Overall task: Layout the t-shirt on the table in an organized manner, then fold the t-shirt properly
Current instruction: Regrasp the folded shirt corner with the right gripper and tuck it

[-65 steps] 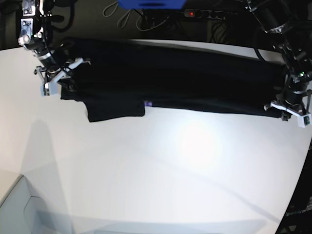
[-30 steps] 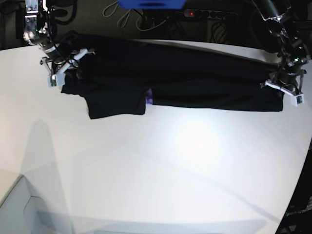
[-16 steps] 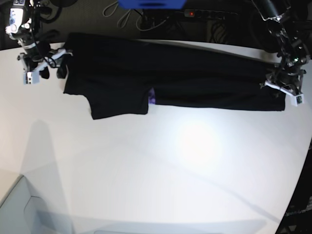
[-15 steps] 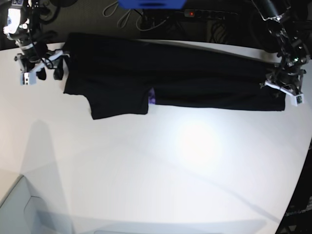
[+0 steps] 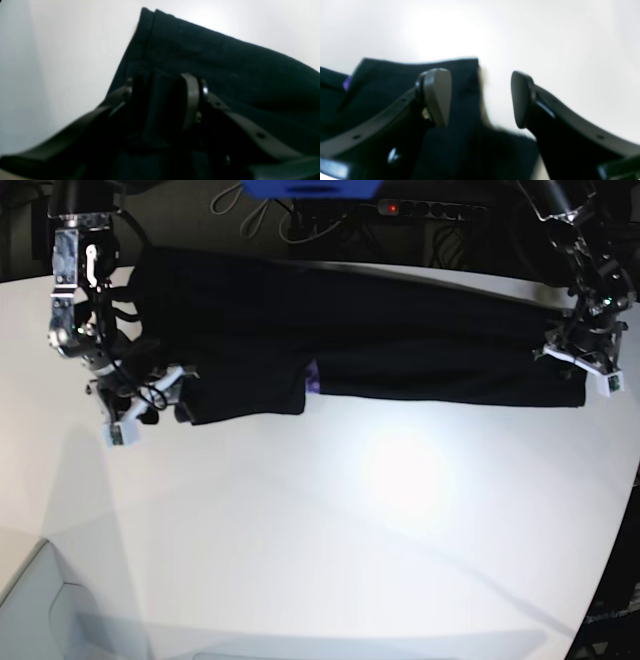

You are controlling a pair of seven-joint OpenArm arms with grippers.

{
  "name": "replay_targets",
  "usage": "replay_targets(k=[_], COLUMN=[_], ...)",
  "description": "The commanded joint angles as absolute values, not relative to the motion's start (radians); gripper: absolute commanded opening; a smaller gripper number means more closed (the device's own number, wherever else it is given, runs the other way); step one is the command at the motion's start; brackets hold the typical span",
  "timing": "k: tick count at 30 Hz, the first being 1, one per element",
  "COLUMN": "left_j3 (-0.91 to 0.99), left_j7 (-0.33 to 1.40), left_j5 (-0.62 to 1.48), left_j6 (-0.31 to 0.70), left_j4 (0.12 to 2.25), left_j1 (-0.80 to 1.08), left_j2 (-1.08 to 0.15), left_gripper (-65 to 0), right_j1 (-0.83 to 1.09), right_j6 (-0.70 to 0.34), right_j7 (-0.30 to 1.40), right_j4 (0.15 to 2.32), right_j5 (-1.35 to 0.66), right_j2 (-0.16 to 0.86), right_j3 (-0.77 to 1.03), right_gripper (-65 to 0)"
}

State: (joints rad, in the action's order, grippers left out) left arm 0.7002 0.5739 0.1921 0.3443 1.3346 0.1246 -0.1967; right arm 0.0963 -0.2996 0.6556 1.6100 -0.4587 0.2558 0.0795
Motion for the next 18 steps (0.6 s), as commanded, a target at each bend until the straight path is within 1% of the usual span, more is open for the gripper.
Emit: replay_targets(k=[1, 8, 11, 12, 13, 15, 16, 17, 18], left_j3=[0.704, 0.704, 0.704, 0.704, 0.704, 0.704, 0.704, 0.704, 0.704], left_j7=[0.59, 0.59, 0.59, 0.59, 0.59, 0.59, 0.59, 0.59, 0.59], left_j5=[0.186, 0.186, 0.186, 0.186, 0.186, 0.186, 0.186, 0.186, 0.186], left_j6=[0.343, 0.343, 0.343, 0.343, 0.343, 0.343, 0.343, 0.343, 0.343], left_j4=[1.342, 1.342, 1.342, 1.342, 1.34, 1.34, 1.343, 1.348, 1.346], left_j1=[0.125, 0.125, 0.125, 0.125, 0.125, 0.125, 0.125, 0.125, 0.125], left_j2=[-0.208, -0.208, -0.208, -0.208, -0.208, -0.197, -0.188, -0.185, -0.183], left_gripper=[-41.2, -41.2, -41.2, -41.2, -41.2, -41.2, -41.2, -41.2, -41.2], right_j1=[0.071, -0.019, -0.024, -0.019, -0.016, -0.016, -0.016, 0.001, 0.028], right_j6=[-0.305, -0.305, -0.305, -0.305, -0.305, -0.305, -0.305, -0.305, -0.305], right_j7=[0.636, 0.628, 0.605, 0.585, 0.567, 0.558, 0.558, 0.559, 0.556], right_j4=[1.604, 1.412, 1.392, 1.395, 1.399, 1.402, 1.419, 1.448, 1.477], right_j5=[-0.469, -0.467, -0.469, -0.469, -0.469, -0.469, -0.469, -0.469, -0.47], right_j2=[0.266, 0.262, 0.26, 0.26, 0.26, 0.262, 0.263, 0.265, 0.265], right_j3=[0.07, -0.022, -0.039, -0.042, -0.044, -0.056, -0.064, -0.064, -0.064], right_gripper=[-26.5, -27.6, -31.1, -34.1, -39.1, -53.4, -62.5, -65.0, -65.0])
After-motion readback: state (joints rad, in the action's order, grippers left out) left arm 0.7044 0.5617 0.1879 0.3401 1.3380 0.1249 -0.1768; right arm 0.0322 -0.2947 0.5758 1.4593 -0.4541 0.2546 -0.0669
